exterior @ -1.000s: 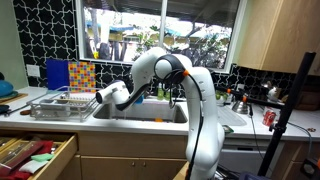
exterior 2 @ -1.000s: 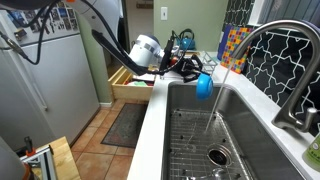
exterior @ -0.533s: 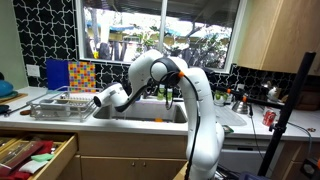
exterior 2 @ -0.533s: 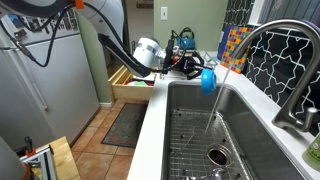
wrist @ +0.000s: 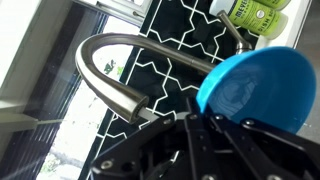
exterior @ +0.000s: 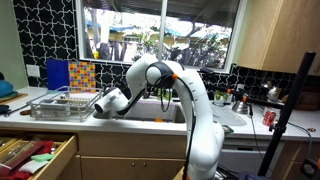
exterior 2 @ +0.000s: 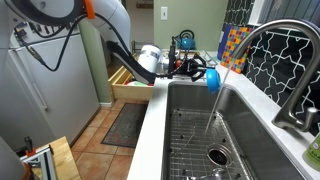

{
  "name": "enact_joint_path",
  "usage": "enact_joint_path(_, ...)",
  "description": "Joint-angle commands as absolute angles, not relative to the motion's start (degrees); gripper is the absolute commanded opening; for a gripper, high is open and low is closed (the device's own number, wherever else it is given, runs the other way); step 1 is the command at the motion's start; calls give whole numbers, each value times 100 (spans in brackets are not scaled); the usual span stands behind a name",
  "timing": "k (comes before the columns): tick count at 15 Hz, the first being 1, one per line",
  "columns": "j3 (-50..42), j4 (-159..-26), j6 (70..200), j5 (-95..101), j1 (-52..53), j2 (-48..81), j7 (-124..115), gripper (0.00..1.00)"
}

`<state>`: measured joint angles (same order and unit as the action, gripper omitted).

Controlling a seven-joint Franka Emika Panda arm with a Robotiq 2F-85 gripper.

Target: Pour the liquid from the blue bowl into the sink.

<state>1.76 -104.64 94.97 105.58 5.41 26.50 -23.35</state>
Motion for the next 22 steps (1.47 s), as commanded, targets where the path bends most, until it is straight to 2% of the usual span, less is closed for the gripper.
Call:
enact_joint_path(1,187,-10123,9237,10915,529,3093,-2622,4)
enact_joint_path(22,319,-8924,8743,10762,527,4105,-3254,4)
